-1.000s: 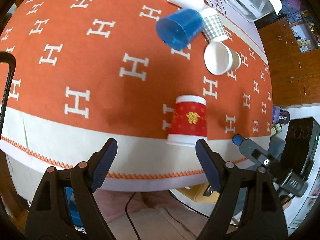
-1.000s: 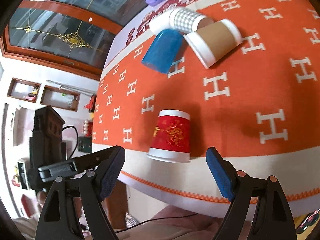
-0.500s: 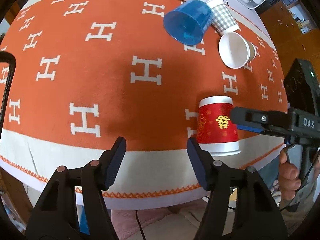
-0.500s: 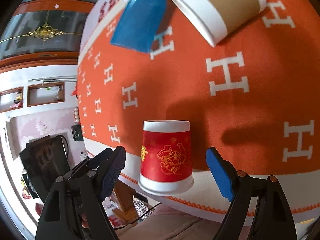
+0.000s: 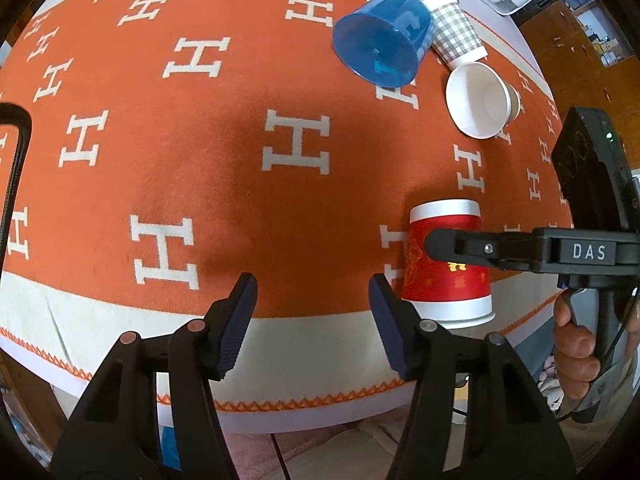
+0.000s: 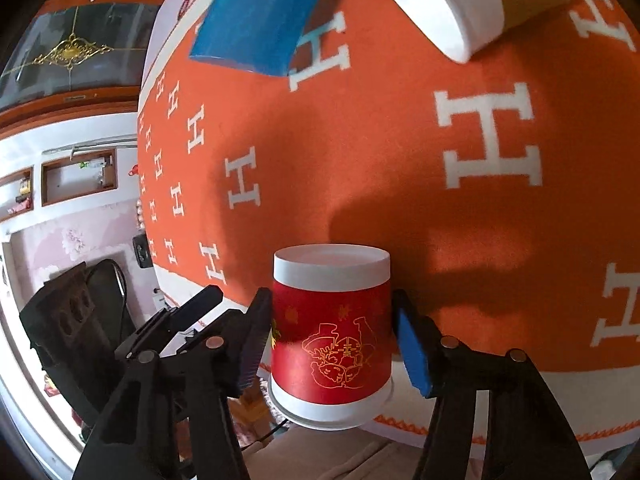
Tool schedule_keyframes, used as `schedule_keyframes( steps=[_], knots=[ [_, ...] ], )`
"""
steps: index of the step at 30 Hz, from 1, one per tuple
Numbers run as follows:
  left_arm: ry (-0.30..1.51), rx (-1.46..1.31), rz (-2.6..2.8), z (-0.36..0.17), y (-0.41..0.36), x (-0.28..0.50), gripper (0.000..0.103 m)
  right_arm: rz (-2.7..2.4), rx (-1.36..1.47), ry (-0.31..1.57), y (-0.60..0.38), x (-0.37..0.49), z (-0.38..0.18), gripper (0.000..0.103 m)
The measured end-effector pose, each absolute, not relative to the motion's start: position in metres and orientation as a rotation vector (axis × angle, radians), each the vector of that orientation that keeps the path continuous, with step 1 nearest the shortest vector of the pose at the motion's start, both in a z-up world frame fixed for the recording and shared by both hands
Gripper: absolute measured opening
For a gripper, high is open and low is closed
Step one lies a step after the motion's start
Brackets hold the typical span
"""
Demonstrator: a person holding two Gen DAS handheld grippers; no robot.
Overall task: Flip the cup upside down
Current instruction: 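Move the right gripper to the standing red cup and grasp its body, then lift the red cup with the right gripper and turn it over onto its rim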
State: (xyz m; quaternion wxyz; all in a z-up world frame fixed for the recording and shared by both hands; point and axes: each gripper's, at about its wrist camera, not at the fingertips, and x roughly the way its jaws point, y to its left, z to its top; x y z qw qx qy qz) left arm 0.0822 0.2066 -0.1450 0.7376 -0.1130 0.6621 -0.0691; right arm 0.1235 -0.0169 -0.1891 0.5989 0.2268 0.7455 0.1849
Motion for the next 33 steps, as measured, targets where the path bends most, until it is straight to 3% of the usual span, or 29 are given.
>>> schedule_keyframes(
  steps=[10, 21, 26, 33],
  knots=[
    [1.282, -0.173, -0.129, -0.121, 0.197, 0.080, 0.055, 0.387, 0.304, 1.367, -0.017, 0.110, -0.132, 0.059],
    [1.127, -0.130, -0.046, -0.114, 0.192, 0.068, 0.055, 0.404, 0.078, 0.934, -0.007, 0.052, -0.128, 0.060],
    [1.125, -0.150, -0.036, -0.119, 0.192, 0.057, 0.055, 0.424, -0.049, 0.850, 0.015, 0.021, -0.132, 0.060],
    [1.120, -0.136, -0.040, -0.121, 0.185, 0.042, 0.055, 0.432, -0.084, 0.880, 0.017, -0.007, -0.146, 0.060]
  ],
)
